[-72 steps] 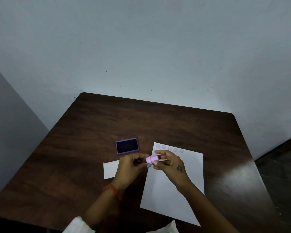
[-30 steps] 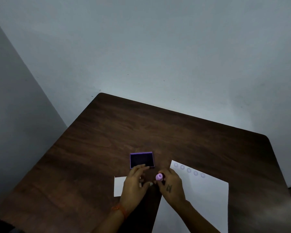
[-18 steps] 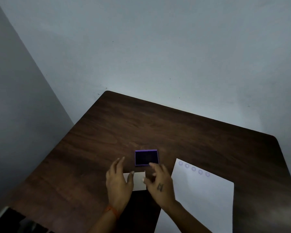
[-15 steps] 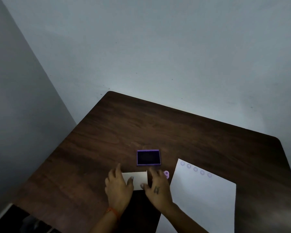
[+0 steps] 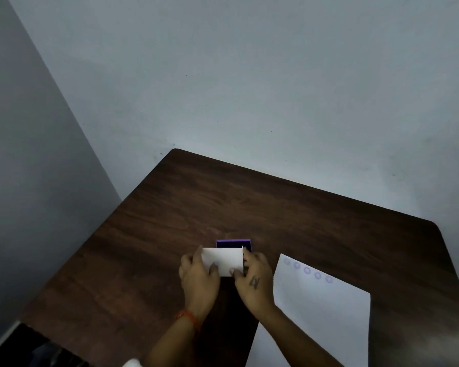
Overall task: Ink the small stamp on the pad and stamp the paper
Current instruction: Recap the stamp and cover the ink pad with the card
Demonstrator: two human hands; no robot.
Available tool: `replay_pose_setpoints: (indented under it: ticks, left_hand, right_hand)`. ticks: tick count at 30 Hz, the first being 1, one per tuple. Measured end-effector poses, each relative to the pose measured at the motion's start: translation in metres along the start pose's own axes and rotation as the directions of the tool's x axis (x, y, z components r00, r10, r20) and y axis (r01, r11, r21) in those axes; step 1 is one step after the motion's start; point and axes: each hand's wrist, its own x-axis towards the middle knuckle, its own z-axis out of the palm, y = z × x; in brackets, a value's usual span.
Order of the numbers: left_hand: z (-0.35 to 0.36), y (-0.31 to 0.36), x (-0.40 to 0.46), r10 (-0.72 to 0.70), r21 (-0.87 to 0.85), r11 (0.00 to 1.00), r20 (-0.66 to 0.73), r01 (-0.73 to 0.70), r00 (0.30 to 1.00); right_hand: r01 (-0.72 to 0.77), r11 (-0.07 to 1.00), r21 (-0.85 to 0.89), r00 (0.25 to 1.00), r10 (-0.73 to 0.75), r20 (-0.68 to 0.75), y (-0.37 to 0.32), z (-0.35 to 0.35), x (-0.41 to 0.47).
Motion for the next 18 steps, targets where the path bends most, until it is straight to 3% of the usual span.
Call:
replay_pose_setpoints:
  ticks: [5,18]
  left_hand:
    - [0.014,0.024,0.013,0.045,-0.032,0.999,0.040,-0.044,0.998]
    - [0.040,0.013,0.023,-0.023,-0.008,1.000,0.112,0.024,0.993]
  right_hand:
    - [-0.044,0.999,0.001,0.997,0.044,-0.059,-0.001,-0.014,0.026]
    - [-0.133,0.989,-0.063,0.991,0.132,-0.006,0.021,-0.006,0.042]
